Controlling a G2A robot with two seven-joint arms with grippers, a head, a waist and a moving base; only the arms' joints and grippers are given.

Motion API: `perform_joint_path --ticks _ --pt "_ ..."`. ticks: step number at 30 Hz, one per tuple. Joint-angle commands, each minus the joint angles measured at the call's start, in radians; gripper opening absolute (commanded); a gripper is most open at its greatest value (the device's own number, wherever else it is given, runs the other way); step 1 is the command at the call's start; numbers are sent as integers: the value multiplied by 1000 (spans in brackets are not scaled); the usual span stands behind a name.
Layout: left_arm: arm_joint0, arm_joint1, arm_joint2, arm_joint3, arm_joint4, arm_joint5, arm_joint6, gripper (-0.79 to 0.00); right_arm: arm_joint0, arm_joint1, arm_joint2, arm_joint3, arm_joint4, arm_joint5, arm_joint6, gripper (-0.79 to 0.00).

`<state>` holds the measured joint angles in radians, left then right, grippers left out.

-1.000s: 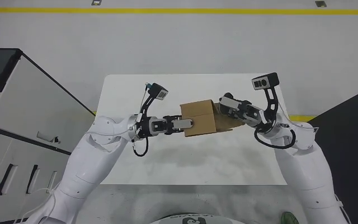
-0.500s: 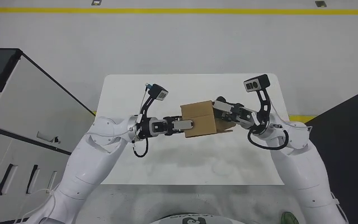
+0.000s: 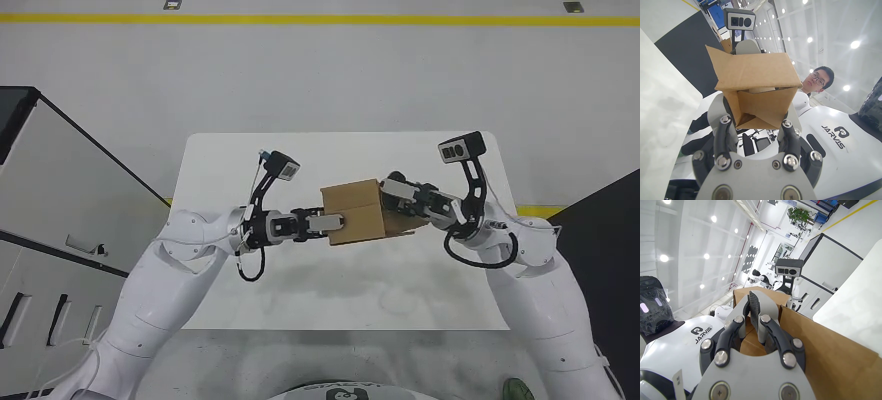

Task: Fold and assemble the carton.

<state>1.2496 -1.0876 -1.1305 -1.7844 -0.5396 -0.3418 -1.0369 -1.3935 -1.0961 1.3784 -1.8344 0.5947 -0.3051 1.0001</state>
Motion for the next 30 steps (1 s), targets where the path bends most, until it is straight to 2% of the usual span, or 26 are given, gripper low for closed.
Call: perform_joint_path --ticks 1,5,10,21,24,25,27,30 --pt "1 0 2 3 -2 -2 -3 -785 1 -1 -5 1 0 0 -2 -785" --pt "4 -1 -1 14 -13 -9 -2 -785 4 0 0 -1 3 -2 -5 -785" --pt "18 -5 -4 61 -98 -64 -17 -785 -9 3 35 3 48 -7 -3 -785" --pt "-4 -22 24 168 -327 -173 -172 -785 -35 8 109 -32 157 -31 22 -785" --pt "-5 -23 24 172 -324 -173 -174 -785 -35 8 109 -32 157 -31 22 -785" --pt "-5 -23 24 172 -324 -173 -174 -757 -35 8 109 -32 157 -31 22 -785" --pt "-5 -23 24 172 -324 -173 -174 -785 -35 8 109 -32 157 -31 22 -785" --pt "0 -24 28 172 -297 -155 -137 -785 -35 8 99 -50 141 -17 22 -785"
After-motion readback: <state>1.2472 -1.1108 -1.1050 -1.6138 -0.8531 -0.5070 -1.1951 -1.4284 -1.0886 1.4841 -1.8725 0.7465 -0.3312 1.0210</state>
